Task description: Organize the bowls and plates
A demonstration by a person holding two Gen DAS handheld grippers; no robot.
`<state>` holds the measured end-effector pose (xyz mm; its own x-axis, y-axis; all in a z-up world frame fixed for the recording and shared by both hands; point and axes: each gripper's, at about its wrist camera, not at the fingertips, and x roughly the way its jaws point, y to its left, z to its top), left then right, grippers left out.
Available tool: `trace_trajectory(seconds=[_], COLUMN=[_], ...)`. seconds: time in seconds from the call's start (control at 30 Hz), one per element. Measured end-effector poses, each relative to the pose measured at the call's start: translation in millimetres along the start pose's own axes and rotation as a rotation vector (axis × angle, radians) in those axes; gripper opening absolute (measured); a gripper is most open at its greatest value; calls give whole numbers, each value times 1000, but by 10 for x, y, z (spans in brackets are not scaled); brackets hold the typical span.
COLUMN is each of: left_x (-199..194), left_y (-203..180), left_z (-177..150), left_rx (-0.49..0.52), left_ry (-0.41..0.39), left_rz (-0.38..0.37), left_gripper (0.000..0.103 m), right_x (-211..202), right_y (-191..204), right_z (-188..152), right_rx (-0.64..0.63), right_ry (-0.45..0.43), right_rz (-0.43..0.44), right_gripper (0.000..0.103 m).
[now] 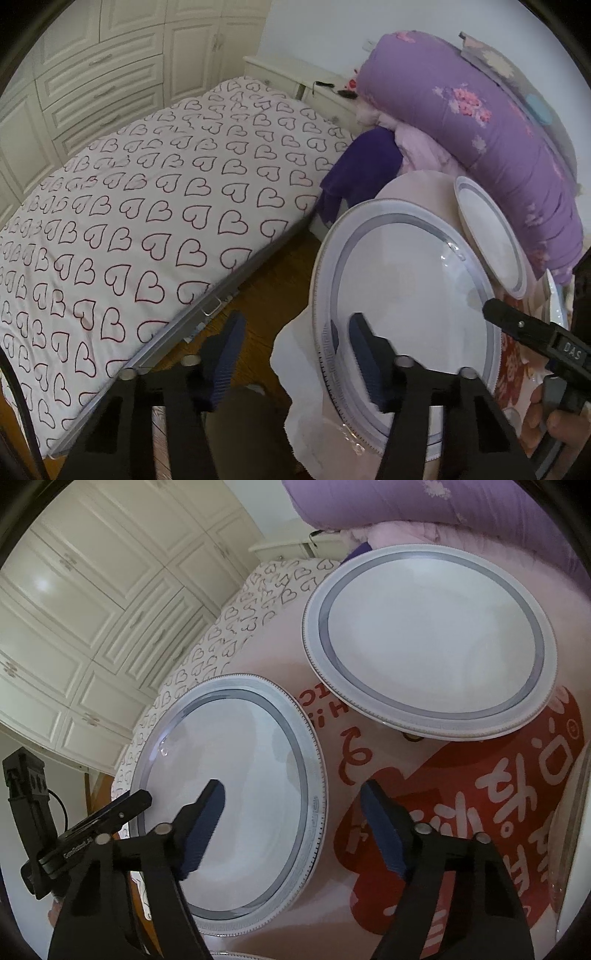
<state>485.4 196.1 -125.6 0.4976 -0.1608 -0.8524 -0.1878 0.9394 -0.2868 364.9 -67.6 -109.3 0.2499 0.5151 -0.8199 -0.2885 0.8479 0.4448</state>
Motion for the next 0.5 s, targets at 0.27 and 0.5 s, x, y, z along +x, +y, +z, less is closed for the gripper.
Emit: trace_trajectory(seconds=[0.27,0.5], left_x=[27,7], left_y=[-64,-101], left_z=[-20,-55], left_rx=[42,40], left_ry=[5,5], left_rz=[-22,-15], left_gripper=[18,17], right_x=[101,79], right_y=[82,12], right_z=[29,32], right_rx=[-32,-14], right_ry=[5,-1], right_rz=[-17,-19], right_gripper=[46,38])
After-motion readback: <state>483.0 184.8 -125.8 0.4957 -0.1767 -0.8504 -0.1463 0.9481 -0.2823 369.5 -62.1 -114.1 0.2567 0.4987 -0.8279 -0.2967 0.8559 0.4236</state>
